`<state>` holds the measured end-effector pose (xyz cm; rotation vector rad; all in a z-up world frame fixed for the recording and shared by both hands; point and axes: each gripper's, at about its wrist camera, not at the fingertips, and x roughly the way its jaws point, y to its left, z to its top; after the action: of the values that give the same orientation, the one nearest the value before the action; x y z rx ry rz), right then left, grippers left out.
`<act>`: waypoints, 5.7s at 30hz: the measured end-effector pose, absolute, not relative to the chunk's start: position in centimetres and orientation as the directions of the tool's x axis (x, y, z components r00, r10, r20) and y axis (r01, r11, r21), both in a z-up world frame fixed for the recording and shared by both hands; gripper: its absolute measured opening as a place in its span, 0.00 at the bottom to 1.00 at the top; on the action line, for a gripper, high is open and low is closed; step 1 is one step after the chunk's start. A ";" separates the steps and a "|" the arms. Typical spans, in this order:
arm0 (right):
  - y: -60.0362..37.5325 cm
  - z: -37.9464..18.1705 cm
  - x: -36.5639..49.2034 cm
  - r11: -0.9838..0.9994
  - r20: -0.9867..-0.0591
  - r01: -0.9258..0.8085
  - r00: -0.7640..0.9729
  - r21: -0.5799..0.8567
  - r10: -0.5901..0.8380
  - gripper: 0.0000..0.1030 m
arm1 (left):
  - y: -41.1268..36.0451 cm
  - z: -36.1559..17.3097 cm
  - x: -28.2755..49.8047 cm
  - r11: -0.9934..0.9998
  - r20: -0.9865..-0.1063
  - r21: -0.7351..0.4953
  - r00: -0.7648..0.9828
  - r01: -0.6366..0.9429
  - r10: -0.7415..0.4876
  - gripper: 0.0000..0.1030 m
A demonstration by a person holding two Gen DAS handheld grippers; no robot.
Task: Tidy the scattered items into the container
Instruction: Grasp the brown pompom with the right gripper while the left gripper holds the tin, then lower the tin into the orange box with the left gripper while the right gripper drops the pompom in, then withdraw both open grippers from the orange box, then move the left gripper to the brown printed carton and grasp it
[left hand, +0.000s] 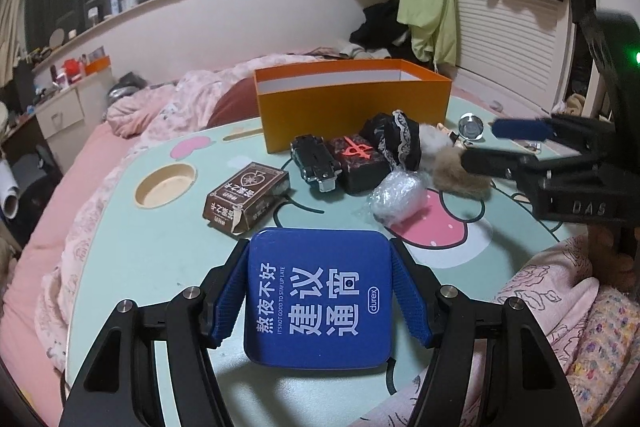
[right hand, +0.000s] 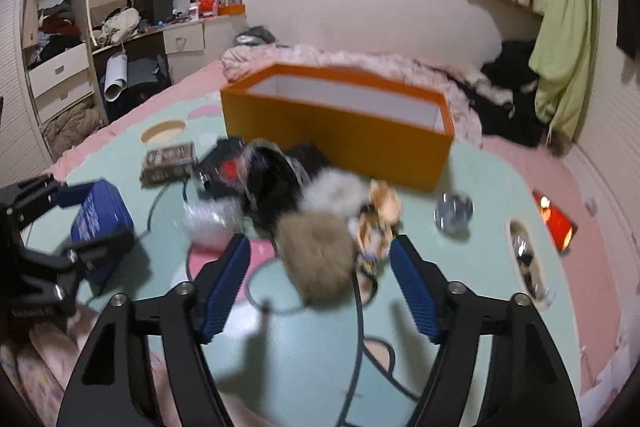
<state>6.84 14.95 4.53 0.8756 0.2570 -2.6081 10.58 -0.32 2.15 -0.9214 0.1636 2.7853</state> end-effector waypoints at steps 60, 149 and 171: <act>16.6 8.9 3.7 -0.853 -0.555 0.502 -0.674 0.139 -0.487 0.33 | -0.3 12.5 2.2 -0.935 -0.489 -0.054 -0.807 -0.351 0.331 0.64; 15.9 -0.3 4.4 -0.925 -0.735 0.381 -0.624 0.009 -0.264 1.00 | -2.7 0.2 4.9 -0.994 -0.758 -0.002 -0.648 -0.112 0.074 1.00; 15.9 -0.3 4.5 -0.925 -0.734 0.380 -0.624 0.015 -0.268 1.00 | -8.9 4.3 2.0 -0.952 -0.705 0.112 -0.698 -0.286 0.127 0.98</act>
<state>4.49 15.91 -0.27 1.1137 0.2006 -2.5380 1.95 -8.94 4.33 -1.0910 0.3137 2.6852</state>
